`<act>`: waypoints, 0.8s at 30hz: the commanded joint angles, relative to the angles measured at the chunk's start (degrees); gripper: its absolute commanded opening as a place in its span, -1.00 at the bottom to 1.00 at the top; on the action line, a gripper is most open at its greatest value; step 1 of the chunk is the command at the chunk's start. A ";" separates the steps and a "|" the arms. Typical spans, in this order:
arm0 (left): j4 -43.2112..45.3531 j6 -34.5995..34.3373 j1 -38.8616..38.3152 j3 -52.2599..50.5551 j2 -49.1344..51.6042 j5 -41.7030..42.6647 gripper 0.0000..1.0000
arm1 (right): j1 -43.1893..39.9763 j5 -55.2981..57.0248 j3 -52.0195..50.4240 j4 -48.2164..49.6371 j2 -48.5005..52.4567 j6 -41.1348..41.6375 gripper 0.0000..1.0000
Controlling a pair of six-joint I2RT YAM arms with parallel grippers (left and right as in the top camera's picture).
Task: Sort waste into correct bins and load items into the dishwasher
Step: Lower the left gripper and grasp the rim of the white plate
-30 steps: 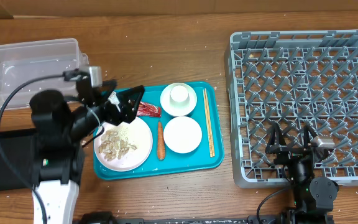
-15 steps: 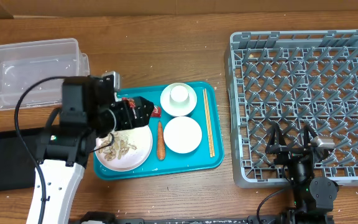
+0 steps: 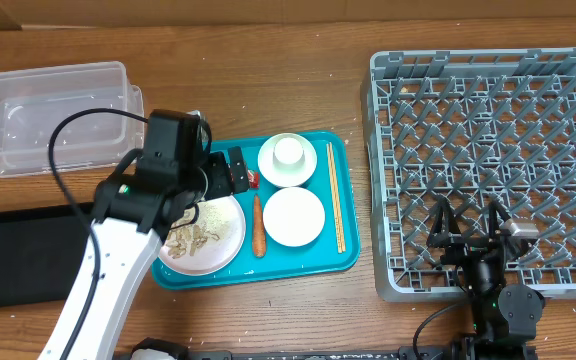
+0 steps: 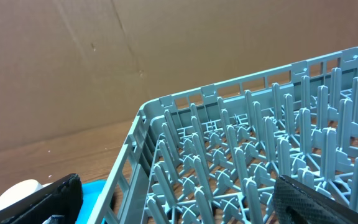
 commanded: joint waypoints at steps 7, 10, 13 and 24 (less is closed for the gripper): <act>-0.15 -6.69 -0.31 0.83 11.50 3.56 1.00 | -0.15 0.50 -0.59 0.28 -0.68 -0.35 1.00; -0.07 -7.67 -0.39 0.83 14.36 2.29 0.93 | -0.15 0.50 -0.59 0.31 -0.68 -0.35 1.00; -0.07 -8.17 -0.76 0.83 16.59 0.94 0.72 | -0.15 0.50 -0.59 0.31 -0.68 -0.37 1.00; -0.92 -10.97 -3.10 0.83 25.75 -3.76 0.67 | -0.15 0.50 -0.59 0.31 -0.68 -0.37 1.00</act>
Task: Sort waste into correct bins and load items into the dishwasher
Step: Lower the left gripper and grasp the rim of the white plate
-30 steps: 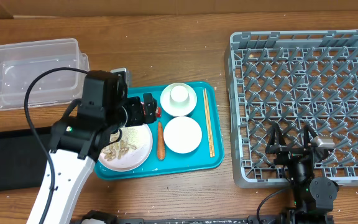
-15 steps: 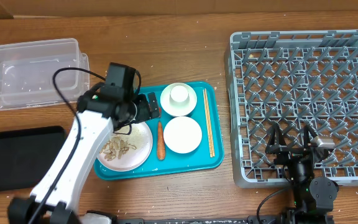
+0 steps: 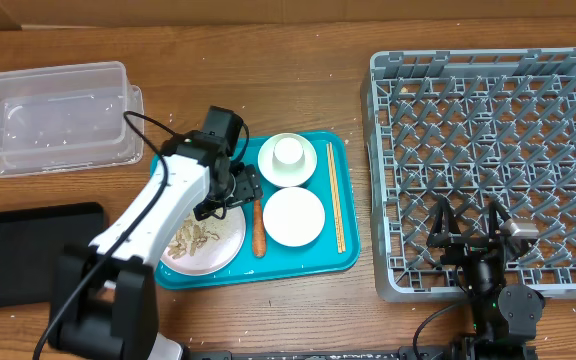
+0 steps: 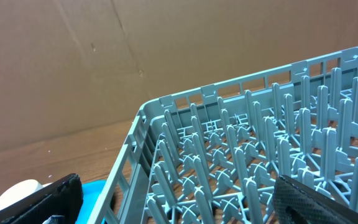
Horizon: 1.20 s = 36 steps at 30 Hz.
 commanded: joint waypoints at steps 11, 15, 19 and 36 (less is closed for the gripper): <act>4.83 -1.75 -0.28 0.83 6.67 -3.78 0.44 | -0.15 0.48 -0.59 0.28 -0.68 -0.35 1.00; 5.46 -2.10 -0.28 0.83 7.28 -5.70 0.44 | -0.15 0.48 -0.59 0.28 -0.68 -0.35 1.00; 5.75 -2.27 -0.31 0.83 7.89 -5.84 0.43 | -0.15 0.48 -0.59 0.28 -0.68 -0.35 1.00; 5.90 -2.27 -2.75 0.83 10.23 -5.92 0.21 | -0.15 0.48 -0.59 0.28 -0.68 -0.37 1.00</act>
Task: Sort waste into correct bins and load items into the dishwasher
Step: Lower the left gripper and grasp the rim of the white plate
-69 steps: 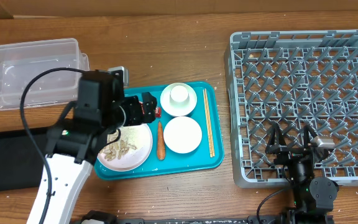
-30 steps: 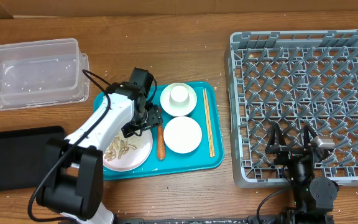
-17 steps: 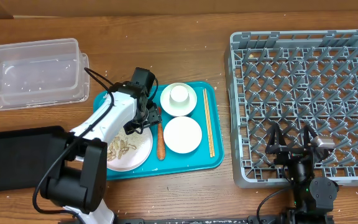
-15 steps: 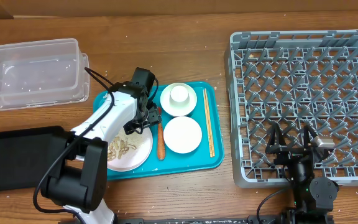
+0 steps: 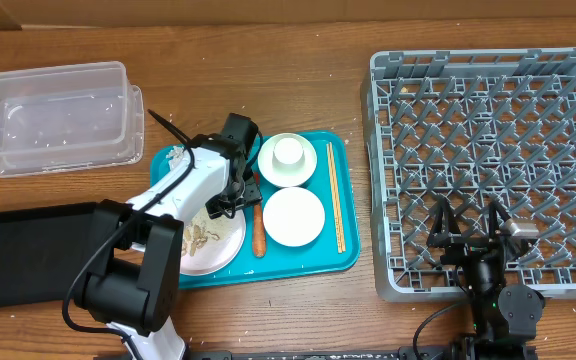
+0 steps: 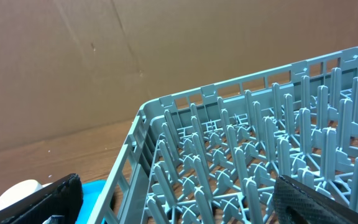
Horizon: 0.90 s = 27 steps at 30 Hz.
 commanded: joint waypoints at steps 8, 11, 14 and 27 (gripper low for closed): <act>-0.50 -0.52 -0.81 0.83 1.20 -1.27 -0.18 | -0.15 0.50 -0.59 0.31 -0.68 -0.35 1.00; -1.38 -0.55 -0.81 0.83 1.20 -2.58 -0.38 | -0.15 0.50 -0.59 0.31 -0.68 -0.35 1.00; -1.99 -0.52 -0.83 0.83 1.20 -3.58 -0.53 | -0.15 0.50 -0.59 0.31 -0.68 -0.37 1.00; -7.78 0.20 -0.83 5.86 1.18 -4.20 -0.92 | -0.15 0.50 -0.59 0.31 -0.68 -0.35 1.00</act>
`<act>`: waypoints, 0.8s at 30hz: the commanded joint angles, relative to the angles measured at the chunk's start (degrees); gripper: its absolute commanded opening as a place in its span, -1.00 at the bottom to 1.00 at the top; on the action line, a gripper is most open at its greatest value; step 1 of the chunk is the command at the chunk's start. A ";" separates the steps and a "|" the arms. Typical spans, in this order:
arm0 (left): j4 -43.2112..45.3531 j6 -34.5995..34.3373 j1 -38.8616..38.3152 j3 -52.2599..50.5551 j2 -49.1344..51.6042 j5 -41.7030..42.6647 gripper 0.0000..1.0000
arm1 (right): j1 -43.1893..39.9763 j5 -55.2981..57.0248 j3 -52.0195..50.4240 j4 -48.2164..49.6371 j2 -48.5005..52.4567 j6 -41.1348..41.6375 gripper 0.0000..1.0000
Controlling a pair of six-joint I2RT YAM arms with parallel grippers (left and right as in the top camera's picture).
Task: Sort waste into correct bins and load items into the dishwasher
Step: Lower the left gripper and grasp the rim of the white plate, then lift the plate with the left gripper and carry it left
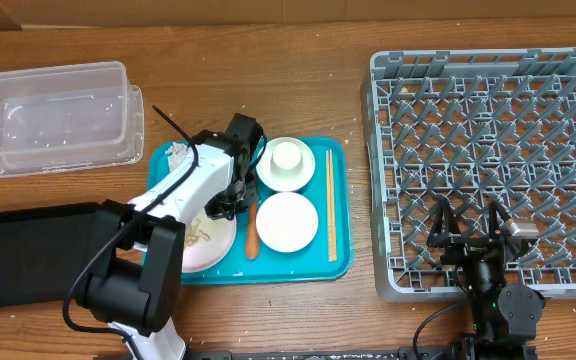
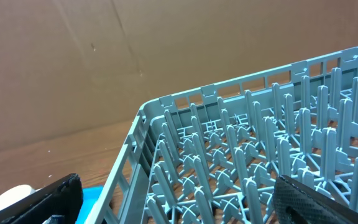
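A teal tray (image 1: 338,150) holds a white cup on a saucer (image 1: 286,160), a bare white plate (image 1: 286,222), an orange carrot (image 1: 252,228), chopsticks (image 1: 330,205) and a plate of food scraps (image 1: 203,240). My left gripper (image 1: 238,188) is down on the tray between the scraps plate and the saucer; its jaws are hidden under the wrist. The right gripper (image 2: 179,205) stands open over the near edge of the grey-blue dish rack (image 1: 488,60), nothing between its fingers (image 2: 328,202).
A clear plastic bin (image 1: 53,115) sits at the back left. A black bin (image 1: 28,255) lies at the front left beside the tray. Bare wooden table separates tray and rack. Brown cardboard walls the back.
The tray has shifted slightly left and turned a little, carrying plates, carrot and chopsticks with it. My left gripper stays low beside the saucer. The right arm is still.
My left gripper was first above the tray's left side, a small red scrap showing by its fingers. Then it was lower at the carrot's top, then pressed down beside the saucer. Now the tray sits slightly further left. The right gripper stayed open at the rack throughout.
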 commanded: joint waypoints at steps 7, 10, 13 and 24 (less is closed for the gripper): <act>-2.51 0.74 0.09 5.66 1.05 -1.68 -0.92 | -0.15 0.50 -0.59 0.31 -0.68 -0.39 1.00; -4.61 0.72 0.09 6.71 1.05 -2.82 -0.92 | -0.15 0.50 -0.59 0.31 -0.68 -0.42 1.00; -8.26 0.74 0.09 8.98 1.05 -4.83 -0.92 | -0.15 0.50 -0.59 0.28 -0.68 -0.42 1.00; -20.04 1.62 0.11 19.61 1.05 -7.67 -0.92 | -0.15 0.50 -0.59 0.31 -0.68 -0.39 1.00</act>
